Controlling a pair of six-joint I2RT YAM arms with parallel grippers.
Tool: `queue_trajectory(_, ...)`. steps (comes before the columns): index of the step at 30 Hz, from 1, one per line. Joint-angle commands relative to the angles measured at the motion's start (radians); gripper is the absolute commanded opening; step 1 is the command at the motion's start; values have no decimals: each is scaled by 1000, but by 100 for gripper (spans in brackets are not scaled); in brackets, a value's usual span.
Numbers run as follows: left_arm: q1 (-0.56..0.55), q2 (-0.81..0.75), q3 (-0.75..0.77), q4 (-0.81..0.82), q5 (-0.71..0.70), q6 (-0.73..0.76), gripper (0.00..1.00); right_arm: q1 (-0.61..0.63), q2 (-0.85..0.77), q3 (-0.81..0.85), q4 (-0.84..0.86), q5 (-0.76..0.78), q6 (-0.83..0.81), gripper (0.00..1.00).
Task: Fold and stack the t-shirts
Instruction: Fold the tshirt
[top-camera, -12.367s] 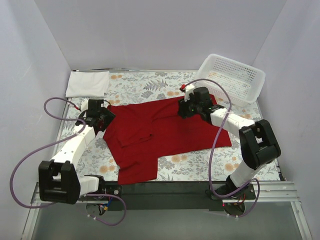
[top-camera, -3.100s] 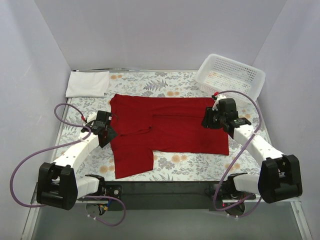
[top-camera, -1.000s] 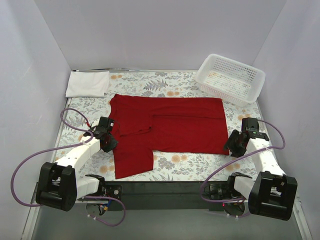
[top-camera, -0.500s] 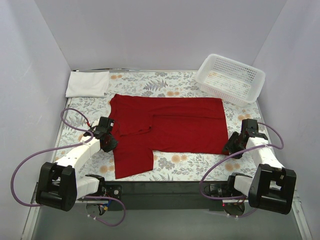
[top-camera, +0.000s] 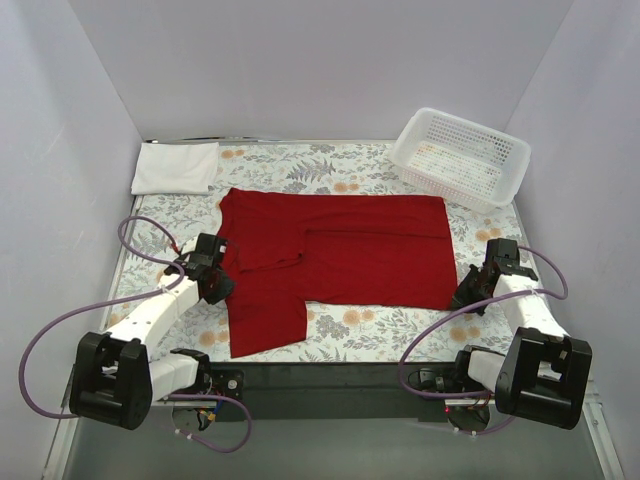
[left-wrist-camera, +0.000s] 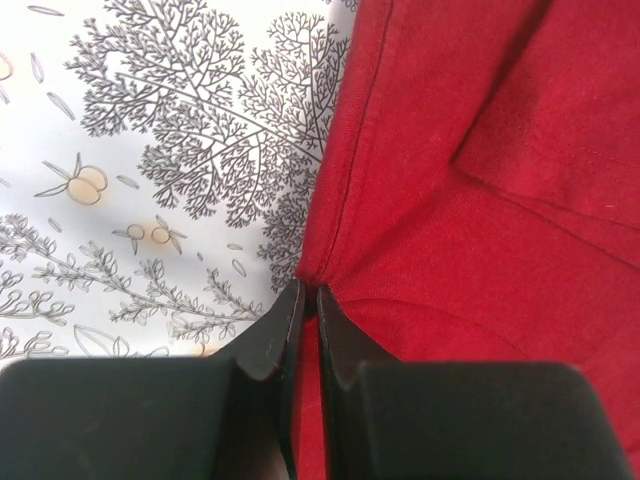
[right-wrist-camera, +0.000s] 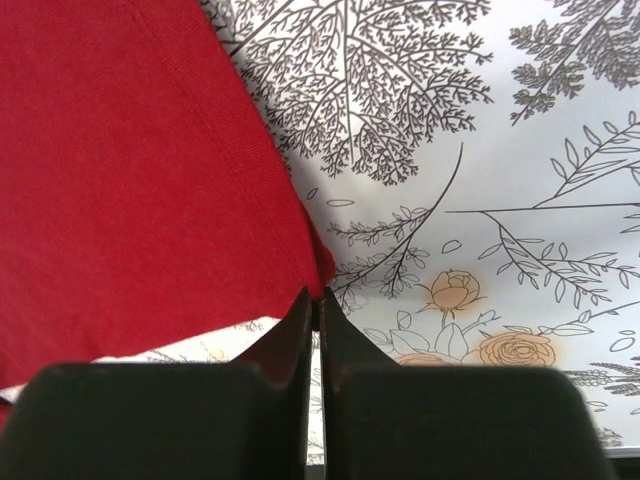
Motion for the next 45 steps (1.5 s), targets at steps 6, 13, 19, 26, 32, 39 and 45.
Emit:
queue_trajectory(6, -4, -73, 129, -97, -12, -15, 0, -11, -34, 113, -82, -85, -53, 1)
queue_trajectory(13, -4, -6, 244, -140, -24, -18, 0, -11, 9, 246, -77, -114, -75, 1)
queue_trajectory(19, 2, 53, 329, -148, -49, -14, 0, -9, 95, 326, -36, -175, -96, 1)
queue_trajectory(26, 28, 163, 447, -140, -40, 6, 0, -11, 250, 427, 12, -229, -99, 1)
queue_trajectory(32, 76, 260, 523, -117, -6, 28, 0, -11, 322, 509, 31, -224, -89, 1)
queue_trajectory(39, 112, 393, 616, -83, 11, 49, 0, -9, 394, 570, 56, -186, -73, 1)
queue_trajectory(45, 116, 526, 742, -91, 9, 61, 0, -11, 444, 601, 97, -178, -47, 1)
